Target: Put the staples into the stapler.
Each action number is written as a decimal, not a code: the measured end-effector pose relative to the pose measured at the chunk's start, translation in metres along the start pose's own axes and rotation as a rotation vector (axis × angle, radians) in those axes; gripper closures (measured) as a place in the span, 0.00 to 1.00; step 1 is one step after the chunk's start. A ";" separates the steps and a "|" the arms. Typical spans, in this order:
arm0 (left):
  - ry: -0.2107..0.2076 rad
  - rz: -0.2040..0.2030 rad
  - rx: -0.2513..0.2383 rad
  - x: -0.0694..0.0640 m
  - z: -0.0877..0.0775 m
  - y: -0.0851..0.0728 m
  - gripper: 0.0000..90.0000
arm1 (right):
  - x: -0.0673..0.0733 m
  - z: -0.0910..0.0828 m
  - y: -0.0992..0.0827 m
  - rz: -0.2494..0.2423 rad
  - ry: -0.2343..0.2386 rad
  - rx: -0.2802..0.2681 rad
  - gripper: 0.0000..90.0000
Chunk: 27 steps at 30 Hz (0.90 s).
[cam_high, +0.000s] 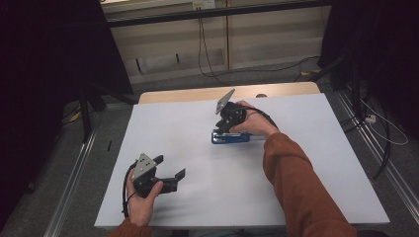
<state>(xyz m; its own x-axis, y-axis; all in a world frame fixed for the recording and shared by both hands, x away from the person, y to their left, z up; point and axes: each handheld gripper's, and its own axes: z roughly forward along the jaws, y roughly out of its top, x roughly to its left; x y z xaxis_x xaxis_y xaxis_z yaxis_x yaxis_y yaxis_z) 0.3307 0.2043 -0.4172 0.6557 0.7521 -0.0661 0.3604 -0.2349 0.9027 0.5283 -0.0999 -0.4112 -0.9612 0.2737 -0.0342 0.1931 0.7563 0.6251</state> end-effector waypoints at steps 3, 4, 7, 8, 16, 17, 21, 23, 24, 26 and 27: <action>-0.002 -0.001 -0.002 0.000 0.000 0.000 0.06 | -0.001 -0.002 0.000 0.036 -0.024 -0.011 0.61; -0.003 -0.001 -0.001 0.000 0.000 0.000 0.06 | -0.001 -0.003 -0.001 0.053 -0.030 -0.016 0.57; -0.004 0.000 -0.001 0.000 0.000 0.000 0.06 | -0.001 -0.004 -0.003 0.105 -0.043 -0.034 0.52; -0.003 -0.005 -0.004 0.000 0.001 0.000 0.06 | -0.001 -0.004 -0.004 0.119 -0.048 -0.043 0.49; -0.003 -0.010 -0.002 0.000 0.001 -0.001 0.06 | -0.002 -0.006 -0.016 0.207 -0.079 -0.057 0.29; -0.003 -0.010 -0.001 0.000 0.001 -0.001 0.06 | -0.002 -0.007 -0.017 0.209 -0.089 -0.058 0.27; -0.002 -0.006 -0.001 0.000 0.001 0.000 0.06 | 0.000 -0.010 -0.021 0.245 -0.126 -0.084 0.16; -0.002 -0.011 -0.001 0.000 0.001 -0.001 0.06 | 0.001 -0.012 -0.024 0.259 -0.131 -0.099 0.14; -0.002 -0.013 -0.001 0.000 0.001 -0.001 0.06 | 0.001 -0.014 -0.025 0.273 -0.139 -0.107 0.11; -0.003 -0.013 -0.003 -0.001 0.001 -0.001 0.06 | 0.002 -0.016 -0.027 0.291 -0.146 -0.121 0.10; -0.003 -0.013 -0.002 -0.001 0.002 -0.001 0.06 | 0.003 -0.018 -0.029 0.293 -0.147 -0.130 0.09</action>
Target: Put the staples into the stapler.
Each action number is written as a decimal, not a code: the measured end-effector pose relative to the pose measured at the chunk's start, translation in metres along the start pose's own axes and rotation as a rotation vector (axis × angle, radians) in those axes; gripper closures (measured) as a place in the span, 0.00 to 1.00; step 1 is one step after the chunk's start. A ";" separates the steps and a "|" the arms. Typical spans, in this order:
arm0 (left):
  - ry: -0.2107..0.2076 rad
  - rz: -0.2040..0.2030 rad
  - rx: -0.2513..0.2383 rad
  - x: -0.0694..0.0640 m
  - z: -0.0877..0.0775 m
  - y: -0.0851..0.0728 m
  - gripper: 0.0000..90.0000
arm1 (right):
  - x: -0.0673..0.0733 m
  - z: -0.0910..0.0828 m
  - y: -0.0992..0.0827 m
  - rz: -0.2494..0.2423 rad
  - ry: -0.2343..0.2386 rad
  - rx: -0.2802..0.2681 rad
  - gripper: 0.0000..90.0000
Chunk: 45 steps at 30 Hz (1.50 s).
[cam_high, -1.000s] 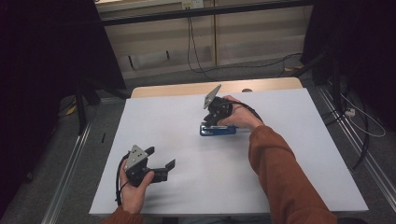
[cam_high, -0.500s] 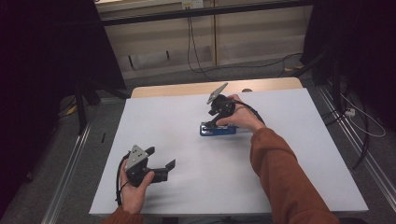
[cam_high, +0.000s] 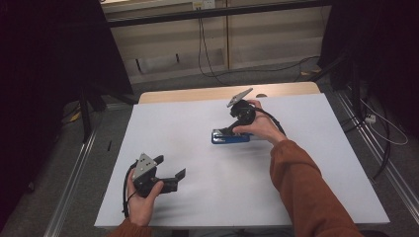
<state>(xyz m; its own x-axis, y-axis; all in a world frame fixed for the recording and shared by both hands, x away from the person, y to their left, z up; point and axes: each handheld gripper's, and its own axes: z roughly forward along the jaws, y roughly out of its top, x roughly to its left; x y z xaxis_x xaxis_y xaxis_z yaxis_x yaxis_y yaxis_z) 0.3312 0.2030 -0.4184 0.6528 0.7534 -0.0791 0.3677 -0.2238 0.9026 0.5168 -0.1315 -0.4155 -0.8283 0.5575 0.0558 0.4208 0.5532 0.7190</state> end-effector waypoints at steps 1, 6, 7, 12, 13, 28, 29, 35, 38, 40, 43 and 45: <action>0.001 0.000 0.000 0.000 0.000 0.000 0.06 | 0.000 -0.001 -0.001 0.003 -0.003 -0.011 0.08; 0.011 0.000 0.000 0.001 0.000 0.000 0.06 | 0.001 -0.008 -0.007 0.023 -0.019 -0.030 0.08; 0.013 0.002 0.000 0.001 -0.001 0.000 0.06 | 0.001 -0.010 -0.008 0.029 -0.025 -0.036 0.08; 0.010 0.002 0.001 0.000 0.000 0.000 0.06 | 0.003 -0.015 -0.013 0.048 -0.056 -0.054 0.08; 0.009 0.003 0.001 0.000 0.000 0.000 0.06 | 0.004 -0.016 -0.014 0.050 -0.072 -0.052 0.09; 0.011 0.006 0.001 0.001 -0.001 0.001 0.06 | 0.013 -0.038 -0.033 0.091 -0.175 -0.105 0.09; 0.011 0.004 -0.001 0.001 -0.001 0.001 0.06 | 0.014 -0.040 -0.034 0.092 -0.190 -0.109 0.09; 0.014 0.003 -0.004 0.001 -0.001 0.000 0.06 | 0.018 -0.049 -0.042 0.111 -0.222 -0.151 0.09; 0.015 0.003 -0.005 0.001 -0.001 0.000 0.06 | 0.020 -0.054 -0.048 0.119 -0.233 -0.166 0.09; 0.015 0.004 -0.003 0.000 -0.001 0.000 0.06 | 0.022 -0.057 -0.052 0.135 -0.226 -0.181 0.09; 0.015 0.003 -0.002 0.000 -0.001 0.000 0.06 | 0.022 -0.061 -0.059 0.148 -0.240 -0.199 0.09; 0.015 0.003 -0.002 0.000 -0.001 0.000 0.06 | 0.023 -0.064 -0.063 0.160 -0.259 -0.208 0.08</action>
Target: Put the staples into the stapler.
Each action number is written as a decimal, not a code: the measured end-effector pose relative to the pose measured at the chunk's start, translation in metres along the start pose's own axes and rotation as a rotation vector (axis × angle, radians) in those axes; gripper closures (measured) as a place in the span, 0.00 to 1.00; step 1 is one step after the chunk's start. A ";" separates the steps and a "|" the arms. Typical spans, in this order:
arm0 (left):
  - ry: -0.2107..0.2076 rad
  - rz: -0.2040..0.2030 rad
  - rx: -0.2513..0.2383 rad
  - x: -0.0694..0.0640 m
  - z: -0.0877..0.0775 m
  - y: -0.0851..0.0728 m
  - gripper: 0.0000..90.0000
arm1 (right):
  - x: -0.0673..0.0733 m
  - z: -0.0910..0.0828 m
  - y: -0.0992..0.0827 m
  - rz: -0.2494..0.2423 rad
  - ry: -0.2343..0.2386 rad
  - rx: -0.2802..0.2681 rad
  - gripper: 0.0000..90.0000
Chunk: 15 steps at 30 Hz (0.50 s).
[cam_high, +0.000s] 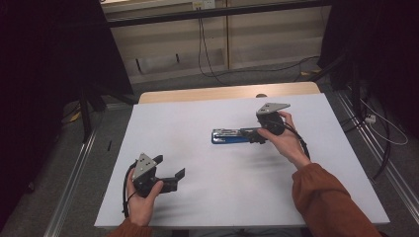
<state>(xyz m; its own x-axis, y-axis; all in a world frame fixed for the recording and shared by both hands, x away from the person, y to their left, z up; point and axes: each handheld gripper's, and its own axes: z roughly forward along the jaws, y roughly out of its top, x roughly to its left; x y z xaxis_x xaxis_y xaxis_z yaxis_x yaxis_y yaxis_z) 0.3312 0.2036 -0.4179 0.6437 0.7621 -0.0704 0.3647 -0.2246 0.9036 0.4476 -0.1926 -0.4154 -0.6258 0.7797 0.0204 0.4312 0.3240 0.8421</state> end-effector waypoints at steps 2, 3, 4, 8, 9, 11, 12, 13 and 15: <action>0.000 0.003 0.002 0.000 0.000 0.000 0.06 | -0.001 -0.003 -0.004 0.004 -0.010 -0.003 0.08; 0.001 0.001 0.003 0.000 0.000 0.000 0.06 | -0.001 -0.005 -0.005 0.005 -0.012 0.002 0.08; 0.001 0.002 0.005 0.000 0.000 0.000 0.06 | -0.001 -0.005 -0.007 0.008 -0.011 0.007 0.08; 0.001 -0.001 0.000 0.000 0.000 0.000 0.06 | -0.002 -0.009 -0.014 0.022 -0.030 -0.003 0.08; 0.001 0.001 0.001 0.000 0.000 0.000 0.06 | -0.002 -0.010 -0.016 0.025 -0.033 -0.003 0.07; 0.004 -0.009 0.002 0.000 0.000 0.000 0.06 | 0.000 -0.013 -0.019 0.020 -0.040 -0.002 0.07; 0.005 -0.009 0.002 0.000 0.000 0.000 0.06 | 0.001 -0.014 -0.022 0.022 -0.044 0.005 0.07; 0.009 -0.009 0.002 0.001 0.000 0.000 0.06 | 0.001 -0.014 -0.023 0.020 -0.054 0.011 0.07; 0.011 -0.010 0.008 0.001 0.000 -0.001 0.06 | 0.002 -0.017 -0.028 0.027 -0.075 0.014 0.07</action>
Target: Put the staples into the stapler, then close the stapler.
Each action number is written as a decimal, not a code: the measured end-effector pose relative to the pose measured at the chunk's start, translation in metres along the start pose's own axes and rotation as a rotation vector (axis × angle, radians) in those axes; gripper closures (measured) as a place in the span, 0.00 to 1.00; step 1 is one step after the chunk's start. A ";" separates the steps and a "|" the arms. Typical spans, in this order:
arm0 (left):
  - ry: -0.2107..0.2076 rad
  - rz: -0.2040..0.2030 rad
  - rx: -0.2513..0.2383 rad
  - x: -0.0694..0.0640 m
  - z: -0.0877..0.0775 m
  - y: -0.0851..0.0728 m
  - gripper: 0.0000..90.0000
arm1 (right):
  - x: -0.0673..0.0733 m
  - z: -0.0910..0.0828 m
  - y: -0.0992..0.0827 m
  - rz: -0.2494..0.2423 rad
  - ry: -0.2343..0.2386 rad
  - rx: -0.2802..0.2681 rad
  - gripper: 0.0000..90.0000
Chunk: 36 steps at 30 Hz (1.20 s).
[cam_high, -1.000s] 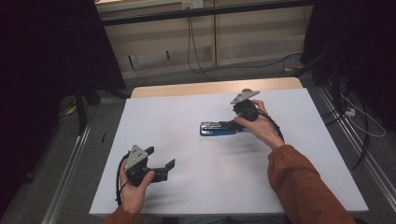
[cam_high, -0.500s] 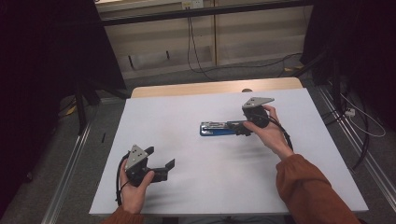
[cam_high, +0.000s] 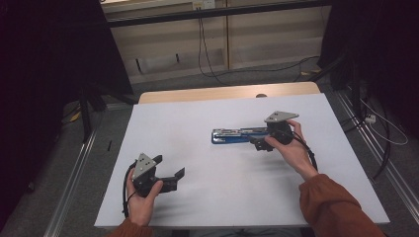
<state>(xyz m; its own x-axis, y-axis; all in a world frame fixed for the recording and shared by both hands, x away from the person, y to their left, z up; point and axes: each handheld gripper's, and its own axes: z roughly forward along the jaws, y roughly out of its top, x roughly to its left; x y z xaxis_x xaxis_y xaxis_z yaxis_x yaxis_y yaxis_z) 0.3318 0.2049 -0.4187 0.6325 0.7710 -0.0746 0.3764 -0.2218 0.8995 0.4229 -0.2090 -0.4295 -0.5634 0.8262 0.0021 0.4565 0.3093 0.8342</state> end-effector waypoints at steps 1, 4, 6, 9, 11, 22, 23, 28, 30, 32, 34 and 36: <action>-0.003 -0.004 -0.004 0.000 0.000 -0.001 0.06 | 0.000 -0.001 -0.002 0.012 0.003 -0.006 0.07; -0.002 -0.013 0.009 0.003 0.001 -0.002 0.06 | 0.000 -0.006 -0.008 0.022 -0.016 -0.020 0.07; -0.002 -0.026 0.010 0.004 0.001 -0.003 0.06 | 0.000 -0.008 -0.011 0.025 -0.029 -0.024 0.07; -0.005 -0.021 0.010 0.004 -0.001 -0.004 0.06 | -0.001 -0.012 -0.016 0.048 -0.028 -0.042 0.03; -0.006 -0.014 0.008 0.003 -0.001 -0.003 0.06 | -0.001 -0.014 -0.018 0.046 -0.024 -0.046 0.05; -0.004 -0.007 0.008 0.001 0.000 -0.001 0.06 | -0.003 -0.036 -0.033 0.042 -0.071 -0.092 0.04; -0.004 0.001 0.009 0.000 0.000 -0.001 0.06 | -0.004 -0.038 -0.034 0.044 -0.073 -0.090 0.04; -0.005 0.020 0.019 -0.003 0.001 0.000 0.06 | -0.006 -0.048 -0.041 0.054 -0.093 -0.092 0.05; -0.004 0.005 0.013 -0.002 0.002 -0.001 0.06 | -0.007 -0.052 -0.042 0.061 -0.105 -0.087 0.04; -0.004 0.006 0.020 -0.001 0.002 -0.001 0.06 | -0.009 -0.054 -0.044 0.074 -0.105 -0.089 0.04; -0.021 -0.030 0.015 -0.001 0.005 -0.001 0.06 | -0.011 -0.056 -0.046 0.081 -0.112 -0.087 0.04; -0.018 -0.036 0.006 -0.003 0.009 0.001 0.06 | -0.014 -0.055 -0.048 0.107 -0.100 -0.089 0.04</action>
<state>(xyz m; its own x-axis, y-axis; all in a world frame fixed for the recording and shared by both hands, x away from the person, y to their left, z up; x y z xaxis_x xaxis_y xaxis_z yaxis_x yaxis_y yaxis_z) 0.3364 0.1971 -0.4210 0.6307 0.7675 -0.1151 0.4037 -0.1978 0.8933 0.3717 -0.2614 -0.4390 -0.4413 0.8964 0.0426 0.4454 0.1775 0.8776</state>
